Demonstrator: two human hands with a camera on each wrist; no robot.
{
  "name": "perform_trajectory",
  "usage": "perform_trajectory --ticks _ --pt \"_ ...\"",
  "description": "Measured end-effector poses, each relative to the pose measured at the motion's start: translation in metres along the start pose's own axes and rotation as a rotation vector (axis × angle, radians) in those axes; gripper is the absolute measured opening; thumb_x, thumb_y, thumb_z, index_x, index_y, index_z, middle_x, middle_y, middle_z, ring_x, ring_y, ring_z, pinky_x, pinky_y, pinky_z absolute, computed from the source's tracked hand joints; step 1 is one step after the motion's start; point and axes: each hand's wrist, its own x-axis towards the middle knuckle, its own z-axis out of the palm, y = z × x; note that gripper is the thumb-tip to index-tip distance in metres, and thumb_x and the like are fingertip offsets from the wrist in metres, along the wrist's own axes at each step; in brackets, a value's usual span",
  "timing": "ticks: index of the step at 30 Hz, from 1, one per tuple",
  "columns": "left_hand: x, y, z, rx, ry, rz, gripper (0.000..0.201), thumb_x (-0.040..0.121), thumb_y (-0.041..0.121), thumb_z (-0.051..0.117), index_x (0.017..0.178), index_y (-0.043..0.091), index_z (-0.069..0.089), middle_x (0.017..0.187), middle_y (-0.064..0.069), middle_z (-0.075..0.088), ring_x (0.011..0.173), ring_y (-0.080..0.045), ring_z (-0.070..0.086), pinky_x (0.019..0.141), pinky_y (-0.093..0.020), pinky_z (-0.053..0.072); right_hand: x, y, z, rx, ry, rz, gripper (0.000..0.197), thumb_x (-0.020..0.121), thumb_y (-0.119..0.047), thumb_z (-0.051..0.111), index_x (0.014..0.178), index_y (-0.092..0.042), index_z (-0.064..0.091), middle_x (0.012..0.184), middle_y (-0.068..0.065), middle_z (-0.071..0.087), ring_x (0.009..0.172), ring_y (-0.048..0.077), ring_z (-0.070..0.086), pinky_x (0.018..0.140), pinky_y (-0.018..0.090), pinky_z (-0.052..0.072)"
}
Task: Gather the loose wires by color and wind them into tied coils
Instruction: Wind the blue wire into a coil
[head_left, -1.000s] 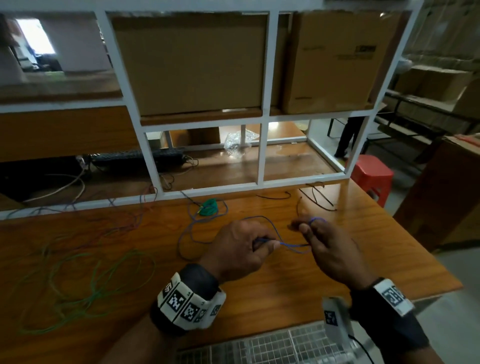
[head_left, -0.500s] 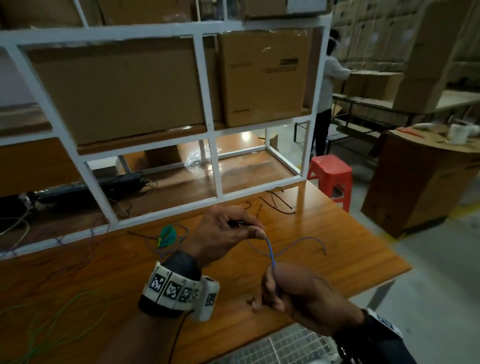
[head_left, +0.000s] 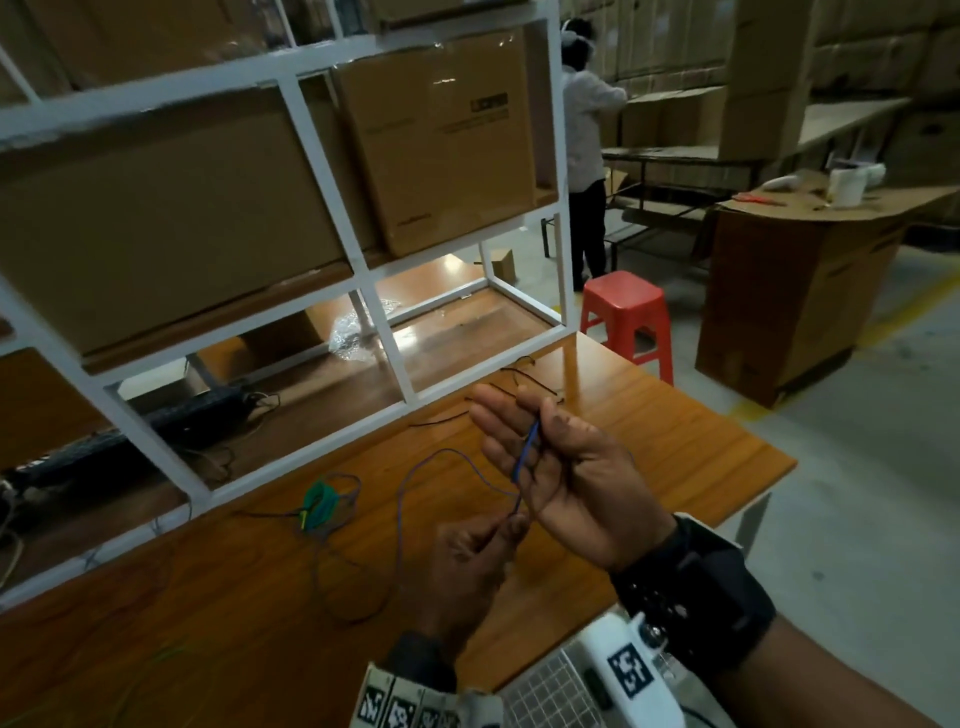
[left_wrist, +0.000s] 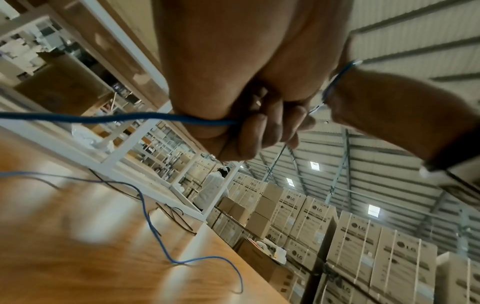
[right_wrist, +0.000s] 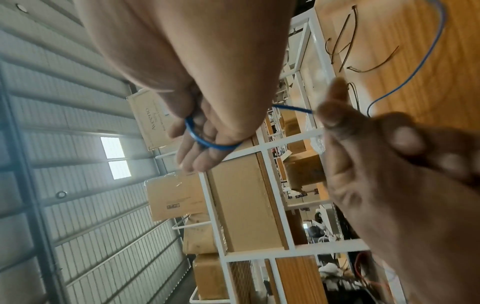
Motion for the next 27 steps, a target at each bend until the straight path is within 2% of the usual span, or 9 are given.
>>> perform_trajectory --ticks 4,7,12,14,16,19,21,24,27 --pt "-0.020 -0.012 -0.016 0.459 -0.030 0.115 0.053 0.093 0.054 0.060 0.059 0.015 0.047 0.053 0.010 0.029 0.050 -0.002 0.027 0.050 -0.025 0.019 0.012 0.004 -0.027 -0.443 0.171 -0.197 0.038 0.112 -0.025 0.032 0.121 -0.008 0.065 0.139 0.021 0.064 0.137 0.031 0.054 0.120 0.047 0.039" --pt "-0.035 -0.015 -0.037 0.541 -0.022 0.151 0.044 0.090 0.055 0.061 0.064 0.019 0.056 0.051 0.011 0.035 0.050 0.002 0.033 0.050 -0.025 0.024 0.012 0.007 -0.046 -1.176 0.298 -0.319 0.033 0.111 -0.027 0.040 0.116 -0.021 0.073 0.128 -0.002 0.072 0.134 0.005 0.055 0.112 0.032 0.047" --pt "-0.038 0.015 -0.080 0.569 0.083 0.285 0.035 0.080 0.064 0.065 0.087 0.031 0.076 0.066 0.010 0.066 0.055 -0.004 0.059 0.048 -0.023 0.044 0.000 0.021 -0.073 -1.701 -0.003 0.039 0.030 0.109 -0.039 0.043 0.105 -0.025 0.070 0.113 -0.005 0.071 0.112 0.013 0.065 0.095 0.042 0.053" --pt "-0.032 0.039 -0.092 0.636 0.014 0.354 0.025 0.086 0.054 0.065 0.088 0.032 0.076 0.075 0.012 0.069 0.063 -0.009 0.064 0.051 -0.029 0.051 -0.008 0.023 -0.070 -1.624 -0.162 0.160 0.033 0.108 -0.043 0.043 0.096 -0.022 0.066 0.094 -0.006 0.064 0.086 0.012 0.062 0.083 0.046 0.052" --pt "-0.021 0.057 -0.104 0.712 -0.055 0.389 0.026 0.089 0.056 0.062 0.092 0.034 0.075 0.083 0.016 0.070 0.071 -0.010 0.067 0.055 -0.033 0.055 -0.017 0.028 -0.060 -1.457 -0.289 0.253 0.034 0.111 -0.034 0.043 0.097 -0.016 0.068 0.090 -0.005 0.064 0.083 0.007 0.059 0.081 0.040 0.050" --pt "0.000 0.069 -0.108 0.730 -0.126 0.430 0.016 0.087 0.048 0.067 0.094 0.035 0.074 0.085 0.018 0.068 0.072 -0.007 0.066 0.057 -0.019 0.053 -0.024 0.035 -0.047 -1.149 -0.414 0.400 0.040 0.114 -0.023 0.037 0.110 0.008 0.063 0.104 0.026 0.073 0.089 0.003 0.063 0.084 0.018 0.044" --pt "0.012 0.072 -0.101 0.588 -0.143 0.406 0.014 0.083 0.039 0.074 0.092 0.030 0.077 0.082 0.014 0.068 0.069 -0.007 0.064 0.057 -0.015 0.048 -0.027 0.037 -0.038 -0.982 -0.482 0.444 0.036 0.114 -0.021 0.034 0.111 0.005 0.059 0.109 0.038 0.068 0.089 0.005 0.066 0.082 0.016 0.043" --pt "0.027 0.068 -0.089 0.383 -0.176 0.312 0.019 0.083 0.028 0.075 0.094 0.014 0.079 0.082 0.009 0.071 0.074 -0.006 0.066 0.064 -0.015 0.051 -0.027 0.042 -0.030 -0.592 -0.467 0.493 0.025 0.113 -0.020 0.037 0.112 -0.008 0.058 0.110 0.026 0.070 0.098 0.014 0.070 0.087 0.022 0.047" --pt "0.023 0.058 -0.073 0.315 -0.134 0.289 0.038 0.078 0.054 0.077 0.094 0.021 0.080 0.082 -0.001 0.075 0.073 -0.016 0.067 0.064 -0.030 0.054 -0.021 0.045 -0.022 -0.096 -0.279 0.409 0.019 0.107 -0.017 0.051 0.111 -0.004 0.064 0.094 0.015 0.075 0.107 0.031 0.071 0.089 0.035 0.055"
